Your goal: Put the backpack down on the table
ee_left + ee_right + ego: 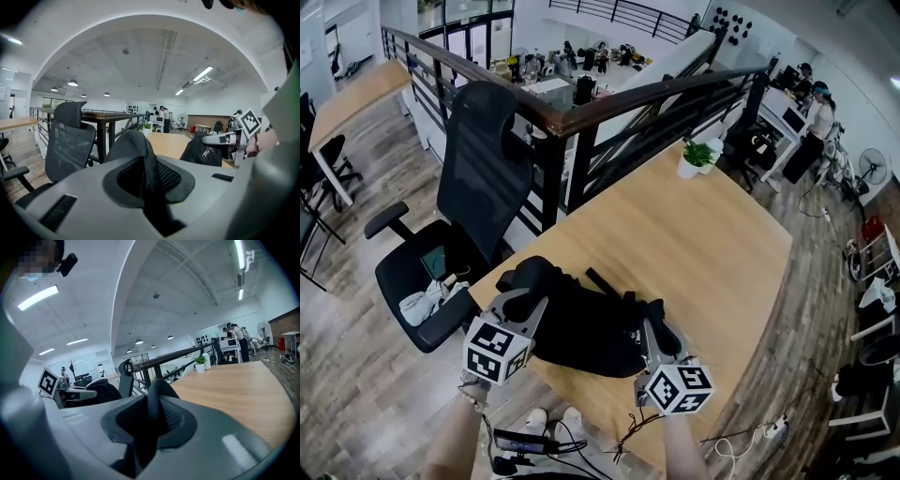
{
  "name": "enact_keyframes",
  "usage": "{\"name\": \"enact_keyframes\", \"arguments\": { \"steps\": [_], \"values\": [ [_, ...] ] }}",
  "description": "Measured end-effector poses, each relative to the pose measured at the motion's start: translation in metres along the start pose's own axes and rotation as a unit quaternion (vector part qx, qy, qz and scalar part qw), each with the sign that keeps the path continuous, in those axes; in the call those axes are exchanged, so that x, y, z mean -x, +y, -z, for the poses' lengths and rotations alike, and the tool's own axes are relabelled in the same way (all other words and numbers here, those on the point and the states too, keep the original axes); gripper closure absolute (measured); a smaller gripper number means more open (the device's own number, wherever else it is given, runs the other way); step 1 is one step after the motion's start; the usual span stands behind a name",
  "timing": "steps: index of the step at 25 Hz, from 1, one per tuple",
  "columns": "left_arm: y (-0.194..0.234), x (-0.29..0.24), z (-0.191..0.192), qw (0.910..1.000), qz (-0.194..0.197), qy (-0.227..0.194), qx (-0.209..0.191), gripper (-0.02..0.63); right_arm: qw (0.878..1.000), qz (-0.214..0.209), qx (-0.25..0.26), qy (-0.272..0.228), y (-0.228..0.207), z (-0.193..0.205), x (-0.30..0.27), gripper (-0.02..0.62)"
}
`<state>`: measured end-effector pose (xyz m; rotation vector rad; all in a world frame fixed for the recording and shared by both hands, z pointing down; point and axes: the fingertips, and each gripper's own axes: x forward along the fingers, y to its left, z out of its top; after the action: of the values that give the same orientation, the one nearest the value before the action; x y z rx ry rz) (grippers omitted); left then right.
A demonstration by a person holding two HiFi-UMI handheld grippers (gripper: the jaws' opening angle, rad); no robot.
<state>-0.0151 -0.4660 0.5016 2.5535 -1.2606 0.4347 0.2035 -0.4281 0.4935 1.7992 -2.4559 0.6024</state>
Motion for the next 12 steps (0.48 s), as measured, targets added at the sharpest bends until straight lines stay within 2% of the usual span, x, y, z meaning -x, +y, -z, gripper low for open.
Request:
{"name": "enact_keyframes", "arguments": {
  "steps": [8, 12],
  "values": [
    [0.011, -0.019, 0.022, 0.9994, -0.017, 0.03, -0.005, 0.558, 0.999, 0.023, 0.033, 0.015, -0.013, 0.012, -0.007, 0.511],
    [0.01, -0.028, 0.026, 0.9988, -0.015, 0.043, -0.016, 0.535, 0.998, 0.032, 0.049, 0.024, -0.019, 0.018, -0.012, 0.499]
  ]
}}
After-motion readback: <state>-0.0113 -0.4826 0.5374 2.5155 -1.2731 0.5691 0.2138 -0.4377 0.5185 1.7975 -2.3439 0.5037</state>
